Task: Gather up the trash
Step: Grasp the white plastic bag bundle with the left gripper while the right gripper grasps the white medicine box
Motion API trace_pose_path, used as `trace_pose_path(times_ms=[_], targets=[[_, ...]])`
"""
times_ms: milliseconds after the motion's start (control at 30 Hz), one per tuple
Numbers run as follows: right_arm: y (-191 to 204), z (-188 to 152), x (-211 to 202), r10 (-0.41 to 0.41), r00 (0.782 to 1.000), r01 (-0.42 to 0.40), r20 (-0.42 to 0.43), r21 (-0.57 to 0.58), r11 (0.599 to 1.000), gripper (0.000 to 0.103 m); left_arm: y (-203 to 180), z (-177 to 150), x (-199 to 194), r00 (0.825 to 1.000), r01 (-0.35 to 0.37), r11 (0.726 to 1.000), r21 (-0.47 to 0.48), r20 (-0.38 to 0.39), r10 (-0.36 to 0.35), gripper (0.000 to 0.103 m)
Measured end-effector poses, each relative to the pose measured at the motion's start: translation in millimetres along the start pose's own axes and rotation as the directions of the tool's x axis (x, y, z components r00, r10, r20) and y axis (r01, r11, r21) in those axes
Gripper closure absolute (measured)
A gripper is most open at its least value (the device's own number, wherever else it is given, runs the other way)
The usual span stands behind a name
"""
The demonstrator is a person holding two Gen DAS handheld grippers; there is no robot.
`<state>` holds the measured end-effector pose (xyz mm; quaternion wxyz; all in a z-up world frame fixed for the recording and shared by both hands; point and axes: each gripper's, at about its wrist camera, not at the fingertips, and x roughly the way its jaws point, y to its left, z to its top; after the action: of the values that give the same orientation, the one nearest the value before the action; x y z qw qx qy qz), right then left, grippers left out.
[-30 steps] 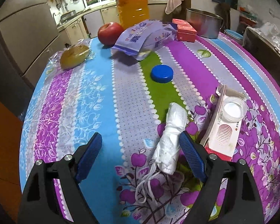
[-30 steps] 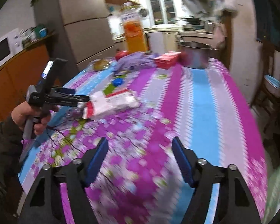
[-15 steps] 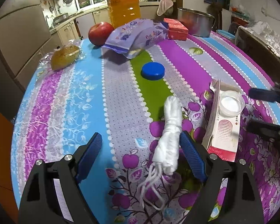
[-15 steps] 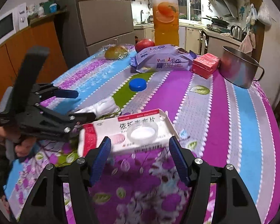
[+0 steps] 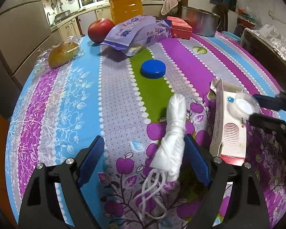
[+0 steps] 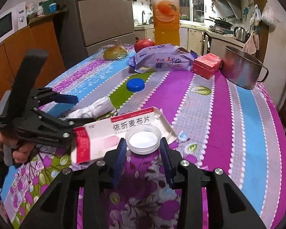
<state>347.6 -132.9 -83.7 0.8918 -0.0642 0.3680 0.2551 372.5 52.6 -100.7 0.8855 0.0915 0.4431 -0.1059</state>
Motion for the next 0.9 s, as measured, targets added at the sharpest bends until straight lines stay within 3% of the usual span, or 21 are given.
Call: trace_pose_path(times_ms=[167, 267, 500, 600, 767, 900], targets=[[8, -6, -8, 0.011, 1.0, -0.011, 0.016, -0.003, 1.0, 0.065, -6, 1, 0, 0.999, -0.032, 0.999, 0.008, 0.023, 0.032, 0.022], [11, -7, -10, 0.018, 1.0, -0.018, 0.019, 0.002, 1.0, 0.065, -6, 1, -2, 0.999, -0.026, 1.0, 0.006, 0.028, 0.026, 0.029], [14, -19, -12, 0.023, 1.0, -0.024, 0.007, 0.02, 1.0, 0.065, -8, 1, -5, 0.999, 0.012, 1.0, -0.002, 0.03, -0.012, 0.068], [13, -21, -16, 0.02, 1.0, -0.021, 0.018, 0.034, 0.999, 0.065, -11, 0, -6, 0.999, 0.009, 1.0, 0.001, 0.033, -0.009, 0.078], [12, -28, -30, 0.004, 0.999, -0.007, 0.047, 0.062, 0.998, 0.066, -11, -2, -11, 0.999, -0.022, 1.0, -0.021, 0.049, 0.023, 0.082], [12, -35, -47, -0.02, 0.996, 0.012, 0.085, 0.085, 0.996, 0.066, -12, -4, -36, 0.992, -0.062, 0.997, -0.05, 0.108, 0.067, 0.082]])
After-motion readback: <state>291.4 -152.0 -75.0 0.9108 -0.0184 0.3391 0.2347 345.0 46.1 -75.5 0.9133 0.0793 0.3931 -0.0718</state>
